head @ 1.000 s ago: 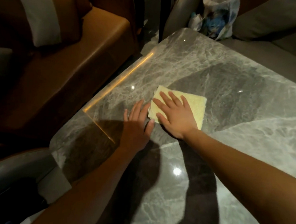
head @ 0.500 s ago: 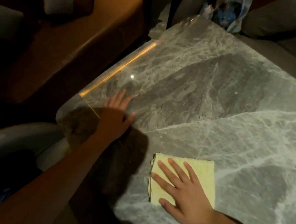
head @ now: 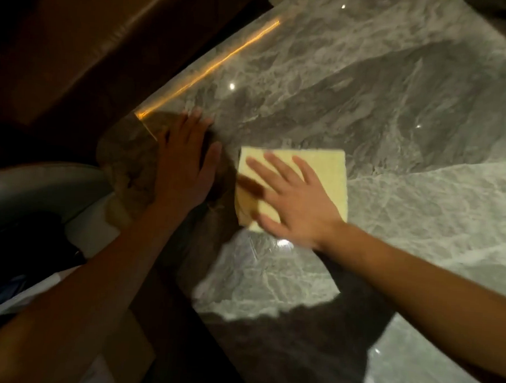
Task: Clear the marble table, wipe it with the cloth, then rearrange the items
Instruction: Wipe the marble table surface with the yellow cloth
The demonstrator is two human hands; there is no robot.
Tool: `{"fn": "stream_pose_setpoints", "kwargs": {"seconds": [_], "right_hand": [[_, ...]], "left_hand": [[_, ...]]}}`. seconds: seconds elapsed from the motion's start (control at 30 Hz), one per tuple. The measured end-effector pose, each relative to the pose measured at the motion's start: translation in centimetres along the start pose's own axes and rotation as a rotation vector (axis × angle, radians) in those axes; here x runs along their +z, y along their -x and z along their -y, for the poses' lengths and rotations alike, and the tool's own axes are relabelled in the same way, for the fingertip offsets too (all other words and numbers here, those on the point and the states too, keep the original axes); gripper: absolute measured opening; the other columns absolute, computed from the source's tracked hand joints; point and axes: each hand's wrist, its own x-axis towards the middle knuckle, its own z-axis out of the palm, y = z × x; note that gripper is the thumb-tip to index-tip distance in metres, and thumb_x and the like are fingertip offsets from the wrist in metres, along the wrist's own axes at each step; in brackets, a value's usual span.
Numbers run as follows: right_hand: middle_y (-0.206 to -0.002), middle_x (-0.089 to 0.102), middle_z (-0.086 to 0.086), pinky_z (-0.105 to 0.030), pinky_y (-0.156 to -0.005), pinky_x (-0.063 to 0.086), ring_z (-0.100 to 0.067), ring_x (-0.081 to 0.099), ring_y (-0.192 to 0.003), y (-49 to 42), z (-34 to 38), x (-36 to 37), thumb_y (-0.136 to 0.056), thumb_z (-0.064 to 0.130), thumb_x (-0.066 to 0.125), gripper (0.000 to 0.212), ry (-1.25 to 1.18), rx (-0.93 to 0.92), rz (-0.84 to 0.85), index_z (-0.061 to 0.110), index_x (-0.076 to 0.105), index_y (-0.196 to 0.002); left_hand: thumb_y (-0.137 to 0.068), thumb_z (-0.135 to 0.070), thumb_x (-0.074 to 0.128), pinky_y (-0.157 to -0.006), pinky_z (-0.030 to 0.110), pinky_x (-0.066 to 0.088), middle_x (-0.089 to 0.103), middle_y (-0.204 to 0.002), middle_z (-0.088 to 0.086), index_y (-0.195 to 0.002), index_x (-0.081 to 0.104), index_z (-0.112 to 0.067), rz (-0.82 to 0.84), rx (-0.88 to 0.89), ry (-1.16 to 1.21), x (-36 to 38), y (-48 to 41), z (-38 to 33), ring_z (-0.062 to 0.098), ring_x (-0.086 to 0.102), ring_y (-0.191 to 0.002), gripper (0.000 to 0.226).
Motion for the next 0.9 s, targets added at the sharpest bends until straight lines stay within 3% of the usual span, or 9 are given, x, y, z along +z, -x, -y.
{"fn": "stream_pose_setpoints", "kwargs": {"seconds": [0.13,0.43,0.57,0.77,0.9], "right_hand": [[-0.163,0.010,0.003,-0.050,-0.118,0.010,-0.020,0.007,-0.150,-7.6,-2.2,-1.7,-0.091,0.061,0.024,0.076,-0.036,0.122,-0.069,0.025,0.005,-0.154],[-0.163,0.010,0.003,-0.050,-0.120,0.006,-0.021,0.007,-0.150,-17.5,-4.7,-4.2,-0.092,0.061,0.023,0.072,-0.045,0.212,-0.126,0.027,0.010,-0.154],[-0.163,0.011,0.001,-0.050,-0.120,0.006,-0.023,0.006,-0.150,-16.0,-4.3,-4.2,-0.091,0.062,0.023,0.071,-0.009,0.133,-0.106,0.030,0.012,-0.154],[-0.163,0.012,0.001,-0.051,-0.120,0.006,-0.025,0.007,-0.150,-9.4,-1.2,-2.8,-0.092,0.061,0.023,0.069,-0.035,-0.023,-0.022,0.030,0.013,-0.153],[-0.162,0.015,-0.001,-0.050,-0.119,0.006,-0.026,0.010,-0.149,-2.7,1.9,-1.0,-0.092,0.061,0.037,0.076,-0.107,-0.116,-0.024,0.024,0.015,-0.154]], "left_hand": [[-0.095,-0.039,0.031,-0.115,0.051,0.020,0.031,-0.154,0.012,-0.144,0.034,-0.006,-0.015,-0.010,0.039,0.0,0.0,0.1,0.027,0.024,-0.144,0.059],[-0.095,-0.048,0.030,-0.119,0.048,0.015,0.018,-0.159,0.007,-0.149,0.022,-0.013,-0.064,-0.049,0.144,0.6,-0.4,0.8,0.023,0.017,-0.146,0.065],[-0.093,-0.048,0.033,-0.117,0.029,0.012,0.019,-0.158,0.012,-0.149,0.020,-0.007,-0.091,-0.080,0.235,0.3,-0.3,0.6,0.024,0.018,-0.146,0.070],[-0.093,-0.046,0.034,-0.117,0.040,0.026,0.030,-0.151,0.020,-0.142,0.031,0.001,-0.128,-0.005,0.254,0.1,-0.4,0.6,0.029,0.031,-0.141,0.068],[-0.093,-0.047,0.031,-0.114,0.039,0.030,0.037,-0.148,0.012,-0.142,0.035,-0.011,-0.098,-0.033,0.247,-0.9,0.0,0.1,0.024,0.037,-0.136,0.061]]}}
